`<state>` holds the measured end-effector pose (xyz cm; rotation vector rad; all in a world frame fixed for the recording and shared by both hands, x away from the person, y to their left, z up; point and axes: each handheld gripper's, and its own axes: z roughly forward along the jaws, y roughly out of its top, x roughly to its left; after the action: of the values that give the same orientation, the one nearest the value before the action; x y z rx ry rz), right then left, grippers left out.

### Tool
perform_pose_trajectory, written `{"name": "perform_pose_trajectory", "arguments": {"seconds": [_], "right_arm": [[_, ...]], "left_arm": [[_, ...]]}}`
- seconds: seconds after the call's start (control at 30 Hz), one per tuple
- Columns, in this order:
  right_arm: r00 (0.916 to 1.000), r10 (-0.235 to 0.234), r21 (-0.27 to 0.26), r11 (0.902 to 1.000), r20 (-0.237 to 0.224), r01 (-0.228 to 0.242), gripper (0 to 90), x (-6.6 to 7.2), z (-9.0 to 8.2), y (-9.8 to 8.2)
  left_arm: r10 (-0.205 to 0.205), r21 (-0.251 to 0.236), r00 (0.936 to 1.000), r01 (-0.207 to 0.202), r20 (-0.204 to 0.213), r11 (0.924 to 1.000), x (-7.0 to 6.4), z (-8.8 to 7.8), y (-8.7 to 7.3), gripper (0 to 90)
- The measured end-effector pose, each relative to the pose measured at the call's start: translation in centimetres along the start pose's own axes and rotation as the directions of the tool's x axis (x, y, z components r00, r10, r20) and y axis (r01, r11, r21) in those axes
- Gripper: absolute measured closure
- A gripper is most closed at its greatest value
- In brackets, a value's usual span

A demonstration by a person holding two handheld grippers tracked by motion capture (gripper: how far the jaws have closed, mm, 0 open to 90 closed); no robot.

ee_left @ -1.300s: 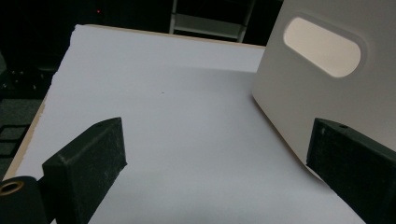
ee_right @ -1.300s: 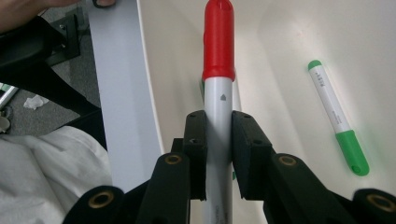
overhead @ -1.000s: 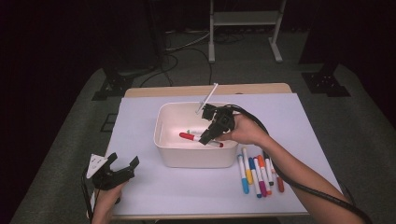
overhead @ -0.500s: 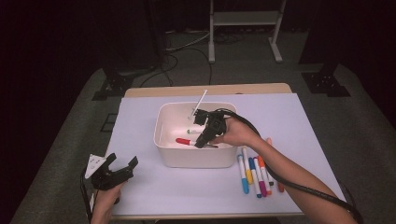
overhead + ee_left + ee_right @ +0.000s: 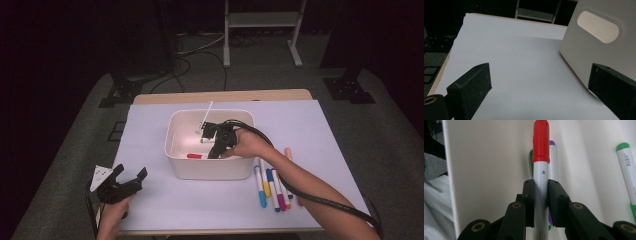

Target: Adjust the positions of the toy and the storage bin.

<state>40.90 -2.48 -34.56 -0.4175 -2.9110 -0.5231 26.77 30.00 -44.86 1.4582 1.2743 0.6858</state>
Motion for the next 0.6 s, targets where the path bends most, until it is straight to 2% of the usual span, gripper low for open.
{"name": "perform_pose_trajectory", "arguments": {"seconds": [0.3, 0.43, 0.5, 0.6], "right_arm": [[0.9998, -0.015, 0.048, 0.9987, 0.012, 0.014, 75.6, 0.28, 0.76, 0.31], [0.9998, -0.013, 0.050, 0.9987, 0.015, 0.012, 74.6, 0.29, 0.68, 0.35], [0.9996, -0.011, 0.044, 0.9990, 0.027, 0.010, 70.9, 0.30, 0.52, 0.36], [0.9991, -0.011, 0.033, 0.9994, 0.040, 0.010, 70.5, 0.30, 0.15, 0.35]], "left_arm": [[0.001, -0.001, 1.0000, -0.001, 0.000, 1.0000, 0.02, -0.03, 0.01, 3.3], [-0.001, -0.002, 1.0000, 0.001, 0.000, 1.0000, 0.03, -0.03, 0.01, 3.3], [-0.002, -0.002, 1.0000, 0.002, 0.000, 1.0000, 0.02, -0.02, 0.00, 3.3], [-0.001, -0.002, 1.0000, 0.001, 0.001, 1.0000, 0.00, 0.00, 0.00, 3.3]]}}
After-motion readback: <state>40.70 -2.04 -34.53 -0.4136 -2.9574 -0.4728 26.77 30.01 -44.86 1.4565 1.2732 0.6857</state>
